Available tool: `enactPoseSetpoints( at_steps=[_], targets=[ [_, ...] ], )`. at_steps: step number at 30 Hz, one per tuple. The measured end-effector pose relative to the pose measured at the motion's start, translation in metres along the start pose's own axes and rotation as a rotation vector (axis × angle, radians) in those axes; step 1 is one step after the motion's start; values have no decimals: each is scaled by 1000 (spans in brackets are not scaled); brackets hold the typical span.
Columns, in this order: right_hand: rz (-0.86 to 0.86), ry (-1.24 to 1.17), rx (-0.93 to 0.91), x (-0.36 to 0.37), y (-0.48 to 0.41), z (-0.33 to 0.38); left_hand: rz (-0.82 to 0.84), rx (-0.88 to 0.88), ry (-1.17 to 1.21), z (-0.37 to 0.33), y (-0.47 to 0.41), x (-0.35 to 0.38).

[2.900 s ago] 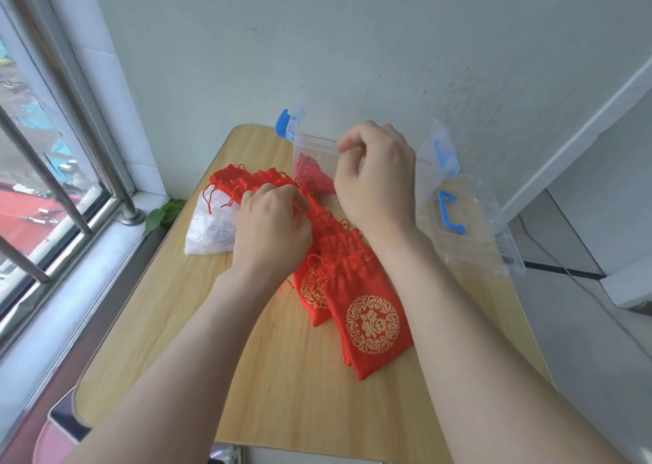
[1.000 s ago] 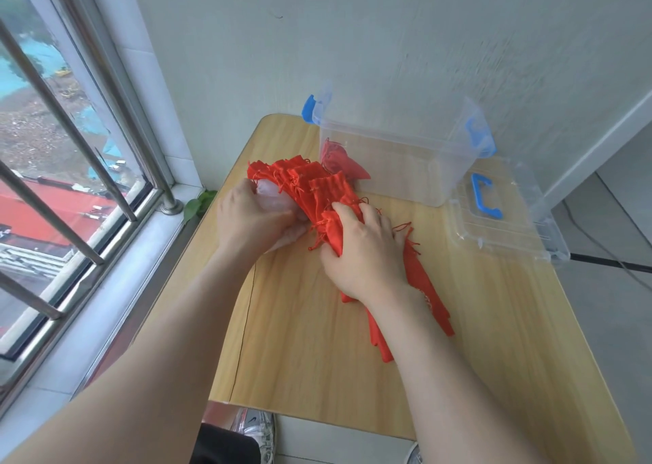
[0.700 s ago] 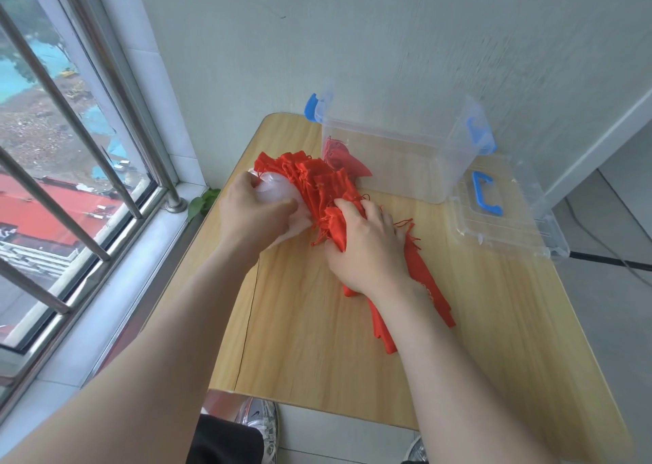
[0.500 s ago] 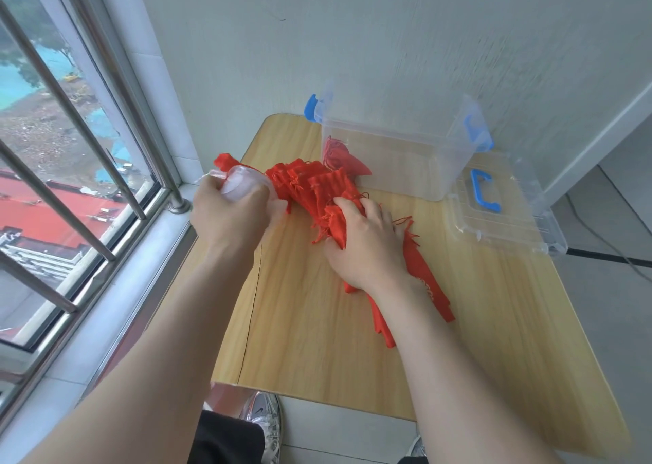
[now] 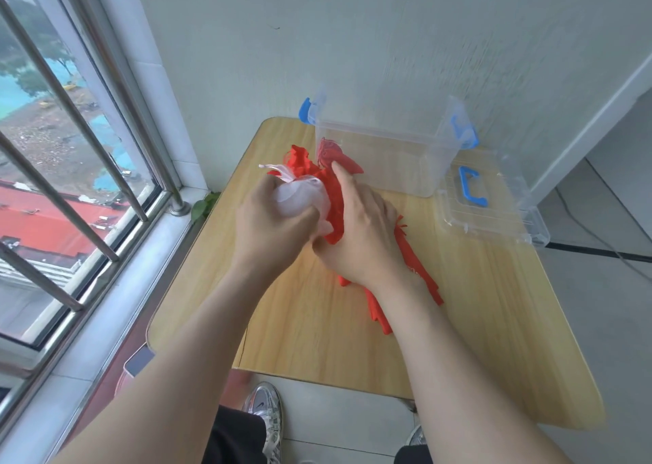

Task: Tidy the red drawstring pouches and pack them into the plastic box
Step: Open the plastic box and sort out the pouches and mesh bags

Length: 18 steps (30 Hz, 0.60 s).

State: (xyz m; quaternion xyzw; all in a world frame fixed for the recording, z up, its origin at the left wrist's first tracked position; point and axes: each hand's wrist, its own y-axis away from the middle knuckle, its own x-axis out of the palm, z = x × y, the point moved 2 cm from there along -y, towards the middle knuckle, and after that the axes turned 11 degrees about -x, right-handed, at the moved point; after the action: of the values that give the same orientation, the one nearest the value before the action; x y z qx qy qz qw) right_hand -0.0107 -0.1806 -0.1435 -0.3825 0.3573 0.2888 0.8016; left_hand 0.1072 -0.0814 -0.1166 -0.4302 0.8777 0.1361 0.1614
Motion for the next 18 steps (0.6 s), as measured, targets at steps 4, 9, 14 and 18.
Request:
enactPoseSetpoints(
  at_steps=[4,9,14,18],
  targets=[
    [84,27,-40,-5,7,-2,175,-81,-5,5,-3,8],
    [-57,133,55,1,9,-14,231,-119,-28,13,-9,2],
    [4,96,81,-3,11,-16,78,-217,-69,13,-12,-3],
    [-142,3,46,-8,11,-9,-16,-161,-124,10,-10,-8]
  ],
)
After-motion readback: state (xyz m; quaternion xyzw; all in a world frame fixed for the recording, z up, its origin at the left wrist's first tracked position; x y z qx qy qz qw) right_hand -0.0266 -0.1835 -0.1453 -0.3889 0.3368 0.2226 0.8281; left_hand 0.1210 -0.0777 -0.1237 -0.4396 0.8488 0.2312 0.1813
